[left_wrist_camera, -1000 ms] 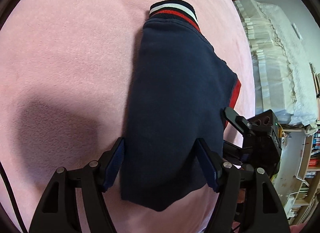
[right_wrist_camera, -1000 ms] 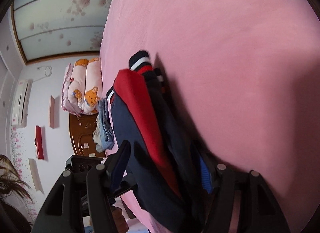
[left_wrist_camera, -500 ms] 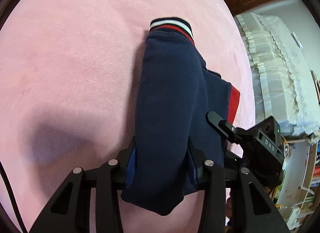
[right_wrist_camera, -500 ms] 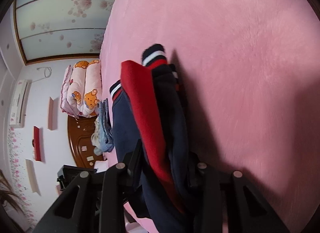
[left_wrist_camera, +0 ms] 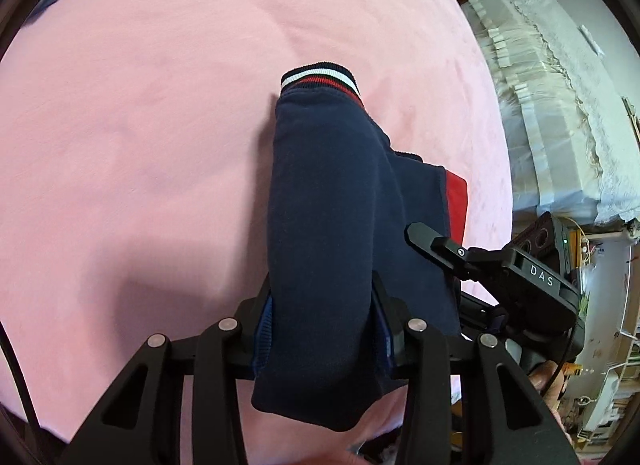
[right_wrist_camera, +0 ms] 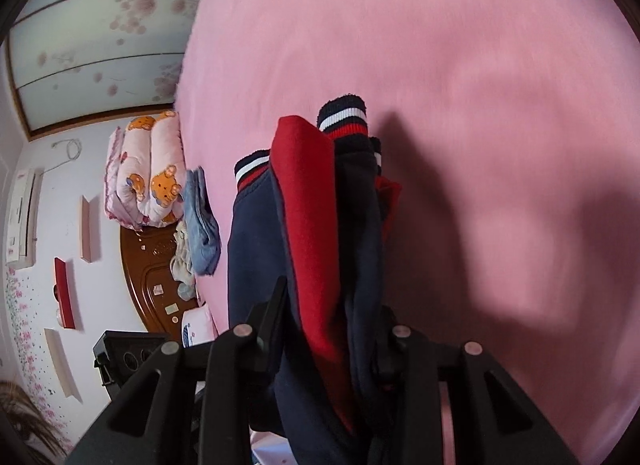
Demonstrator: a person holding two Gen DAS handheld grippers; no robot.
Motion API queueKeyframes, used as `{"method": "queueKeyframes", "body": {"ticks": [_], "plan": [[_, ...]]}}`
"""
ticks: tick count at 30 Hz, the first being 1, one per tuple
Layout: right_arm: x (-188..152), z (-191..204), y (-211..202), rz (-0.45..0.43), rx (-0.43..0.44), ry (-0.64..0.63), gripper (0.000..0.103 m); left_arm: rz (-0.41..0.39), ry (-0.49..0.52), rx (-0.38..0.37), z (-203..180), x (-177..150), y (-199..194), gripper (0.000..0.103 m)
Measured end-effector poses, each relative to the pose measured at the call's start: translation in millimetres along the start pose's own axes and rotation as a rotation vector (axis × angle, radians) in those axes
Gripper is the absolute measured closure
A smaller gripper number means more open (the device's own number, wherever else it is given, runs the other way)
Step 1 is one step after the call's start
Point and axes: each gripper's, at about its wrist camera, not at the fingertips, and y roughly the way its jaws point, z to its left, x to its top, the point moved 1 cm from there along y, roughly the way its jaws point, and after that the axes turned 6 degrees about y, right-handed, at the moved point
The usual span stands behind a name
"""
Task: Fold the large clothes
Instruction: 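Grasp the folded jacket bundle with both tools and lift it, then carry the bundle with both tools and lower it onto the folded jeans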
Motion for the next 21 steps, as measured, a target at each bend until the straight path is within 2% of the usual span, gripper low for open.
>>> {"method": "queueKeyframes", "body": {"ticks": [3,6,11,16,21], "plan": [[-27.1,17.3,9.3,0.02,-0.034,-0.024,0.073,0.004,-0.029,-0.012,21.3,-12.9,-26.8,0.063],[-48.1,42.4,28.1,0.045,-0.043,-0.062,0.073,-0.027,-0.038,-0.004,42.6,-10.0,-56.9,0.063],[-74.8,111.5,81.9,0.06,-0.045,-0.18,0.073,-0.092,-0.068,0.034,102.8,-0.9,-119.3,0.063],[-96.3,202.6,152.5,0.019,-0.018,-0.335,0.073,-0.194,-0.066,0.082,172.9,36.8,-188.2,0.063],[-100.8,281.8,227.4,-0.05,0.042,-0.42,0.073,-0.274,-0.054,0.099,257.4,98.2,-247.5,0.063]]}}
